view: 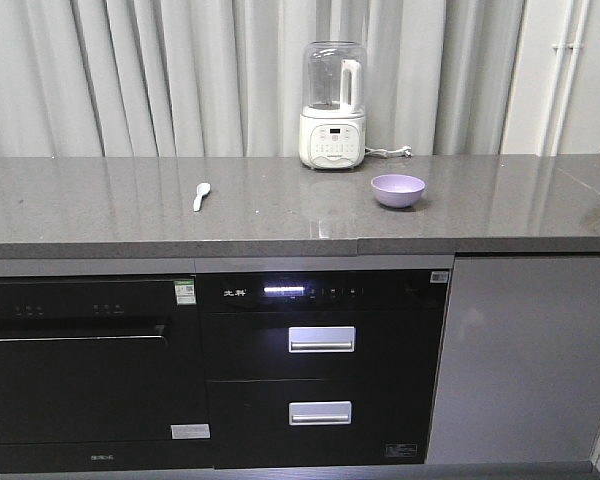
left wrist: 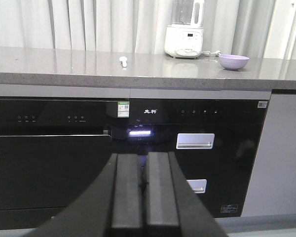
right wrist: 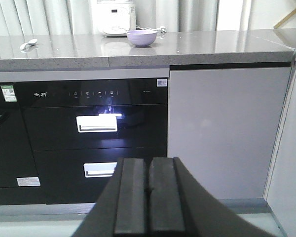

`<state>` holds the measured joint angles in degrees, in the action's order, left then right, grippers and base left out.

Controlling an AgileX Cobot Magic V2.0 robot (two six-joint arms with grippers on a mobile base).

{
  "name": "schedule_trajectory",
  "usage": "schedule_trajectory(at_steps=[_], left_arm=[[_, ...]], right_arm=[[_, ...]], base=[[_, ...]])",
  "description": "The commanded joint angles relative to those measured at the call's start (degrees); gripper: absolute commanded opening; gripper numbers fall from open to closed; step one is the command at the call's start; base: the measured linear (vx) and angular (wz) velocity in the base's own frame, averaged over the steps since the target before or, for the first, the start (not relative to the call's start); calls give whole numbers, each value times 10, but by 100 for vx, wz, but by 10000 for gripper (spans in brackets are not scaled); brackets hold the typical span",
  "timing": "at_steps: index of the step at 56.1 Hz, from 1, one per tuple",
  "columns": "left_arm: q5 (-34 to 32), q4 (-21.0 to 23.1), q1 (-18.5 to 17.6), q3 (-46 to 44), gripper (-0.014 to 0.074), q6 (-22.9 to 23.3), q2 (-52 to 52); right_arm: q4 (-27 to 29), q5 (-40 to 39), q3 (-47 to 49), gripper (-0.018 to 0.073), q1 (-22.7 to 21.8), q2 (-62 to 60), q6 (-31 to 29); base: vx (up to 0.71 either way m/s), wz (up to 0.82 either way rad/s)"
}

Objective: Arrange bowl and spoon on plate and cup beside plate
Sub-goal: 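Drive the base toward the counter with the spoon and lavender bowl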

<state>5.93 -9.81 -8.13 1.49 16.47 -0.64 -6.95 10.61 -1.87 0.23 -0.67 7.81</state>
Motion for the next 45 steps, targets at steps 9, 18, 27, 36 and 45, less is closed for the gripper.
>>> schedule_trajectory(at_steps=[9, 18, 27, 36, 45], left_arm=[[-47, 3, -1, -19, -3, 1, 2], [-47, 3, -1, -19, -3, 1, 2], [-47, 3, -1, -19, -3, 1, 2], [-47, 3, -1, -19, -3, 1, 2], [-47, 3, -1, -19, -3, 1, 2]], right_arm=[[-5, -49, -1, -8, 0, 8, -2], [-5, -49, -1, -8, 0, 8, -2], [-5, -49, -1, -8, 0, 8, -2], [-5, -49, -1, -8, 0, 8, -2], [-5, -48, -1, -8, 0, 8, -2]], base=[[0, 0], [0, 0], [0, 0], [0, 0], [1, -2]])
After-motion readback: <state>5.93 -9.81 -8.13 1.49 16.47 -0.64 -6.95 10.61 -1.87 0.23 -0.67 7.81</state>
